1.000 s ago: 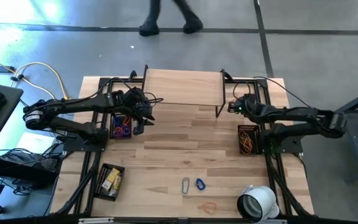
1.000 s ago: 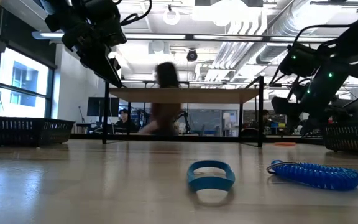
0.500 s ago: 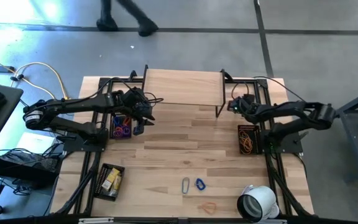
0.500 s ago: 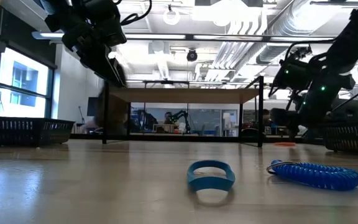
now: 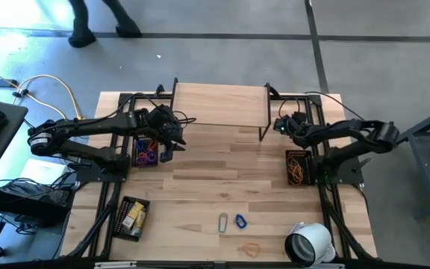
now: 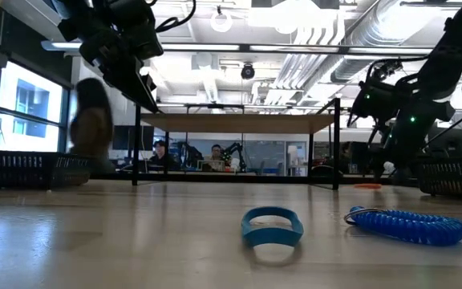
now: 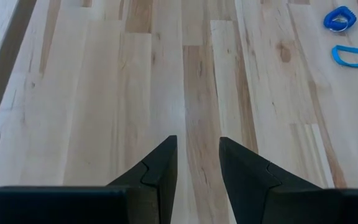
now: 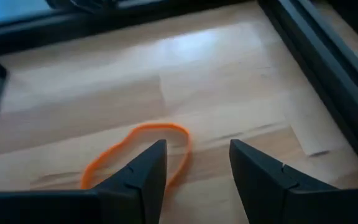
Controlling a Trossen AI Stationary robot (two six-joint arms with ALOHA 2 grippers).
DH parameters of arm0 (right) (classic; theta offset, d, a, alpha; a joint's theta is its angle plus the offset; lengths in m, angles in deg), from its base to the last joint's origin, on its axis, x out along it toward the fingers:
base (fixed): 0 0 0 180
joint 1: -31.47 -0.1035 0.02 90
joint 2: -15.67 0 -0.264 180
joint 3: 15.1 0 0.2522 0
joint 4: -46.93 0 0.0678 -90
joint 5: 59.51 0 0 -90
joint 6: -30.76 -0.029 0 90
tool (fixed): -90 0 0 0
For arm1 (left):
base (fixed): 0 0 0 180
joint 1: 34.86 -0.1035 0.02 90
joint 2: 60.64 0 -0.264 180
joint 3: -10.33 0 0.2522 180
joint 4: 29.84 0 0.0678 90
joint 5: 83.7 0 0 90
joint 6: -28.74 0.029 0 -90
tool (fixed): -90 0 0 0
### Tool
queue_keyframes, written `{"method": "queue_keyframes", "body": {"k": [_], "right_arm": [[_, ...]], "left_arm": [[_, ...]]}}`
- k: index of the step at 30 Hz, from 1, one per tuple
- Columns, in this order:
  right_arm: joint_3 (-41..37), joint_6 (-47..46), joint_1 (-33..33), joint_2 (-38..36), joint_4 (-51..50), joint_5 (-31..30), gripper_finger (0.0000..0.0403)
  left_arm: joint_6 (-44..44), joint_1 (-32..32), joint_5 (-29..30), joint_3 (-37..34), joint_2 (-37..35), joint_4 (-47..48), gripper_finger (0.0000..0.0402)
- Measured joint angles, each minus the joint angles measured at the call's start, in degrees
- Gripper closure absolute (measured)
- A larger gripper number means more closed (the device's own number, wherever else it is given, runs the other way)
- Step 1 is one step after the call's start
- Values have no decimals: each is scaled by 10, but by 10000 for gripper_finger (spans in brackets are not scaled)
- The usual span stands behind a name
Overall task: Pick & Place Office Desk Supplies
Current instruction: Put the orange rubber band into the top right black bin
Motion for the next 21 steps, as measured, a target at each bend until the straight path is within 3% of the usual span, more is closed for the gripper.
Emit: {"method": "queue_keyframes", "body": {"k": [15,21], "right_arm": [[2,-4,13,62,58,-3,241],[1,-11,20,66,56,3,278]], "left_arm": [[0,0,-7,0,0,0,287],[0,0,-7,0,0,0,287]]}}
